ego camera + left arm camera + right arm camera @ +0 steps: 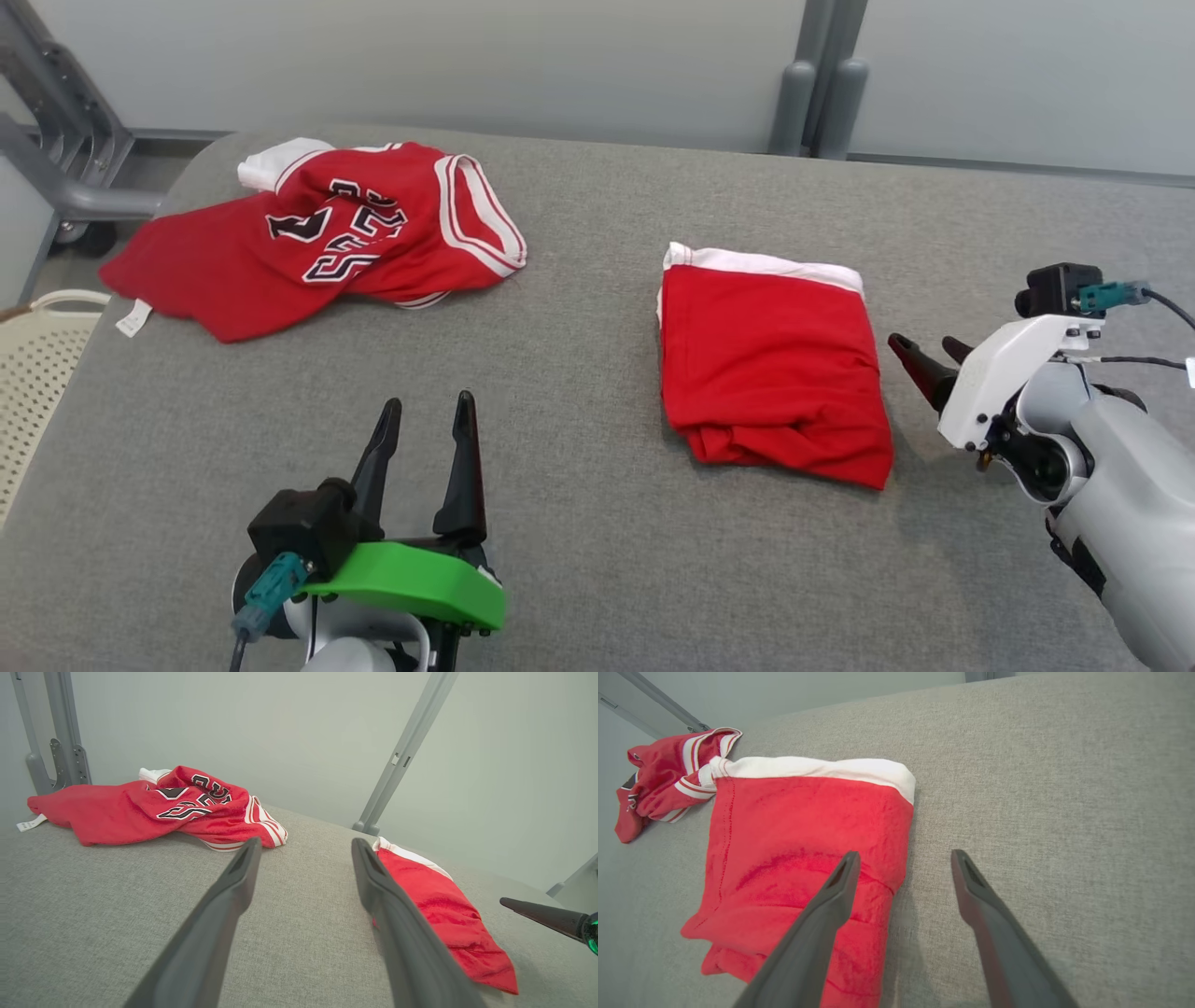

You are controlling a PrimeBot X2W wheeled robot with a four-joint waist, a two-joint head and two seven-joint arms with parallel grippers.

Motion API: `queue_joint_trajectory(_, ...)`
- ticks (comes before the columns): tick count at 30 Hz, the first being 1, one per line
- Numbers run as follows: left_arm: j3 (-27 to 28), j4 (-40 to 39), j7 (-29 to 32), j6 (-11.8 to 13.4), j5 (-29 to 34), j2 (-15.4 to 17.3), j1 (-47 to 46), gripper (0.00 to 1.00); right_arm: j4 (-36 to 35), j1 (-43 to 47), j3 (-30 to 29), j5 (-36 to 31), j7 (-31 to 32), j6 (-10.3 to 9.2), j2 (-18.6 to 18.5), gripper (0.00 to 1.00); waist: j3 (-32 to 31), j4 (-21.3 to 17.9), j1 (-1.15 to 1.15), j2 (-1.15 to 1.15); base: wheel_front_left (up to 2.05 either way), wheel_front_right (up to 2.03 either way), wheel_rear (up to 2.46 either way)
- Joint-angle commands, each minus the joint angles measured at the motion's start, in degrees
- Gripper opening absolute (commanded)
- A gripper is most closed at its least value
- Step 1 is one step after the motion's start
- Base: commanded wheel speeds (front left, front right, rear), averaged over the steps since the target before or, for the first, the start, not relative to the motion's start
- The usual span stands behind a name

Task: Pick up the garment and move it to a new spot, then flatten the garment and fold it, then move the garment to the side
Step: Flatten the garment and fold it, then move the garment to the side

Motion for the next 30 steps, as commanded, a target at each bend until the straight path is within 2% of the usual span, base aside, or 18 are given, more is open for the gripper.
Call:
queue_joint_trajectory(1,0.0,0.2,-0.4,-0.3,0.6,-0.1,-1.0,1.00,-0.1,-0.6,-0.2,0.9,0.8,0.00,-0.7,1.00,2.2,2.4,0.00,0.31,0.00,0.00,0.00)
queue_joint_trajectory(11,0.1,1.4,-0.8,-1.3,1.1,-1.3,-2.7,1.00,2.5,-2.5,1.2,7.7,10.8,0.00,-2.4,1.00,5.0,6.3,0.00,0.31,0.00,0.00,0.00)
queue_joint_trajectory(19,0.7,2.0,-1.0,-1.6,1.4,-1.8,-2.7,1.00,4.1,-3.6,3.3,8.7,13.9,0.00,-2.5,1.00,5.6,6.7,0.00,0.31,0.00,0.00,0.00)
queue_joint_trajectory(20,0.8,2.1,-1.0,-1.7,1.4,-1.8,-2.8,1.00,4.4,-3.8,3.3,8.9,13.8,0.00,-2.3,0.78,5.7,6.6,0.00,0.31,0.00,0.00,0.00)
queue_joint_trajectory(21,0.8,2.1,-1.0,-1.7,1.5,-1.9,-2.8,1.00,4.7,-4.1,3.2,9.1,13.5,0.00,-2.2,0.45,5.8,6.4,0.00,0.31,0.00,0.00,0.00)
queue_joint_trajectory(22,0.9,2.2,-1.0,-1.8,1.5,-1.9,-2.9,1.00,4.8,-4.4,3.2,9.0,13.3,0.00,-2.0,0.26,5.8,6.3,0.00,0.31,0.00,0.00,0.00)
queue_joint_trajectory(23,1.0,2.2,-1.1,-1.8,1.5,-1.9,-3.0,1.00,4.8,-4.8,3.4,9.0,13.2,0.00,-1.8,0.00,5.9,6.1,0.00,0.31,0.00,0.00,0.00)
queue_joint_trajectory(30,1.6,1.5,-1.3,-2.2,2.4,-1.7,-3.4,1.00,3.6,-6.8,4.6,8.0,10.8,0.00,-2.6,0.00,6.4,3.0,0.00,0.31,0.00,0.00,0.00)
